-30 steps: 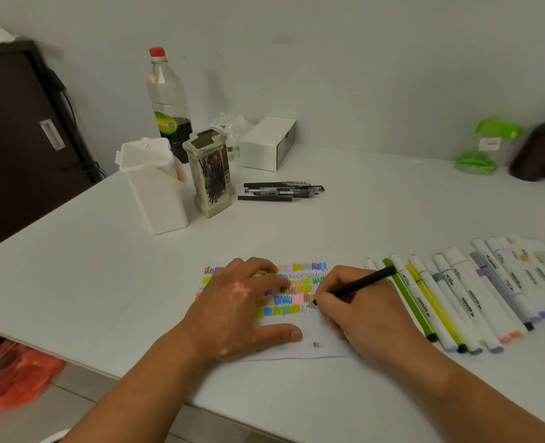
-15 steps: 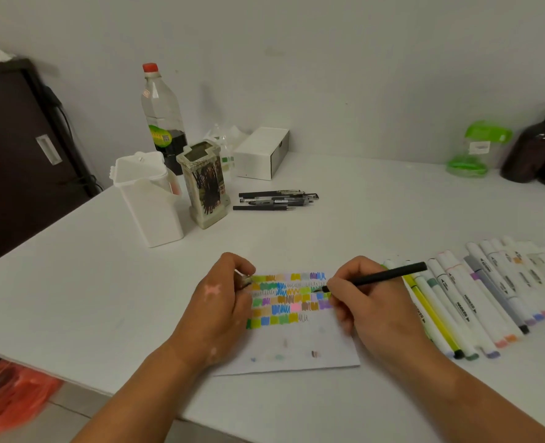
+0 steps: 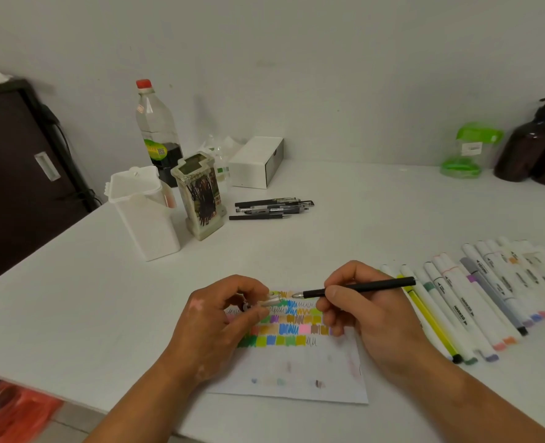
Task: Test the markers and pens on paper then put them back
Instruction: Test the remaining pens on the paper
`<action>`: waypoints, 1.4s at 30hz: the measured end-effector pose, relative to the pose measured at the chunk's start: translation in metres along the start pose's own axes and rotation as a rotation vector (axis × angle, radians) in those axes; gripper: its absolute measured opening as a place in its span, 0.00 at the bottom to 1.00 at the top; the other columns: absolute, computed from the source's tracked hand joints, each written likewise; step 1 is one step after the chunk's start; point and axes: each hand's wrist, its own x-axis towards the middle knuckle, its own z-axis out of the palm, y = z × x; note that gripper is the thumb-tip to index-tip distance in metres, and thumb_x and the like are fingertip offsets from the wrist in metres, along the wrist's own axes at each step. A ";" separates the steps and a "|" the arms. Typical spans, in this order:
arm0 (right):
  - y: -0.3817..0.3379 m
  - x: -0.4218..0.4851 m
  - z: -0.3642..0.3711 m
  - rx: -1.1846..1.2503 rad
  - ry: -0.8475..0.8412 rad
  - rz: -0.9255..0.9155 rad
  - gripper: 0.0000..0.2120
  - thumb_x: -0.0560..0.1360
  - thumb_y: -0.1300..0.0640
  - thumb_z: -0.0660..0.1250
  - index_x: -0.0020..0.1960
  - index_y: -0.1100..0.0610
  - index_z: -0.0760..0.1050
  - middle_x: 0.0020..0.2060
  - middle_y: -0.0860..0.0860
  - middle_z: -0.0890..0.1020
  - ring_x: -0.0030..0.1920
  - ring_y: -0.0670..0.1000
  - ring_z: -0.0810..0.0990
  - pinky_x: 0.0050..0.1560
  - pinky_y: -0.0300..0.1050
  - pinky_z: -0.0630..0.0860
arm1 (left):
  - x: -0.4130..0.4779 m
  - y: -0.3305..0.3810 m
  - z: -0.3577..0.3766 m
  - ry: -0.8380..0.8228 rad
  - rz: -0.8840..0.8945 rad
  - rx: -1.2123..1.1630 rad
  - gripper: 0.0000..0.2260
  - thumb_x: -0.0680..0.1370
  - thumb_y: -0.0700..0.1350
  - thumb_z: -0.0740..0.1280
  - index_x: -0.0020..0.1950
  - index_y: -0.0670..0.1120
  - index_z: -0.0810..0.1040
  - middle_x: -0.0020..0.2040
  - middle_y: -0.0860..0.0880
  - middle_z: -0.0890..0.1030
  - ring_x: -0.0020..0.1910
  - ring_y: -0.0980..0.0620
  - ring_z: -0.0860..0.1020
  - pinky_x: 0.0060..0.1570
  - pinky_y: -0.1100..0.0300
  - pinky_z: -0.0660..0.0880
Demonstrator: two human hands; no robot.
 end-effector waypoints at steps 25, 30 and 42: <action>-0.009 -0.002 0.005 -0.174 -0.160 -0.006 0.09 0.72 0.46 0.73 0.49 0.48 0.87 0.36 0.52 0.86 0.33 0.48 0.81 0.33 0.41 0.77 | 0.004 0.003 0.007 0.051 0.137 0.062 0.12 0.72 0.38 0.76 0.47 0.54 0.83 0.45 0.60 0.82 0.46 0.56 0.82 0.43 0.72 0.75; -0.017 0.000 -0.012 -0.176 -0.351 0.102 0.17 0.72 0.40 0.71 0.48 0.52 0.87 0.41 0.57 0.87 0.34 0.51 0.80 0.31 0.44 0.75 | 0.004 0.000 0.009 0.048 0.075 0.191 0.17 0.72 0.44 0.77 0.53 0.61 0.76 0.49 0.63 0.79 0.52 0.61 0.77 0.48 0.74 0.73; -0.019 -0.022 -0.023 -1.522 -0.092 0.061 0.15 0.79 0.44 0.57 0.65 0.41 0.64 0.40 0.44 0.77 0.39 0.47 0.75 0.34 0.43 0.67 | 0.012 -0.013 0.014 -0.086 0.094 0.408 0.22 0.66 0.73 0.68 0.45 0.56 0.81 0.45 0.63 0.77 0.46 0.60 0.75 0.47 0.61 0.75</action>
